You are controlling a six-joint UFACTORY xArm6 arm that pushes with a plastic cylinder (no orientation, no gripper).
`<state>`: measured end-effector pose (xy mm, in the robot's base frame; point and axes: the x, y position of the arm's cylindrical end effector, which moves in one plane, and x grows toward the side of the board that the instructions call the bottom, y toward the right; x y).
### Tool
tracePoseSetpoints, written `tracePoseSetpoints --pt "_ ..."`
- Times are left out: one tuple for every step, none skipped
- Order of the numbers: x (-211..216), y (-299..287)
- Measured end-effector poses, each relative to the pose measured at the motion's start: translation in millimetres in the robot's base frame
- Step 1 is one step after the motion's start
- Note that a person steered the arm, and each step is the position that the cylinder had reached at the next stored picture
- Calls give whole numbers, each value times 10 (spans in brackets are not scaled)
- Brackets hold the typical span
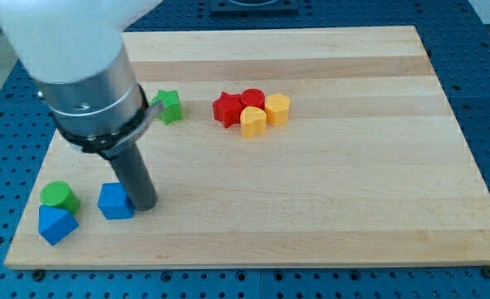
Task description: Push the yellow hexagon along with the red circle towards left
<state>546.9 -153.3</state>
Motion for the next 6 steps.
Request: tracePoseSetpoints --pt "2 -165" --pt "43 -262" --pt "53 -318" --pt "62 367" --pt "60 1973" --pt "-350 2994"
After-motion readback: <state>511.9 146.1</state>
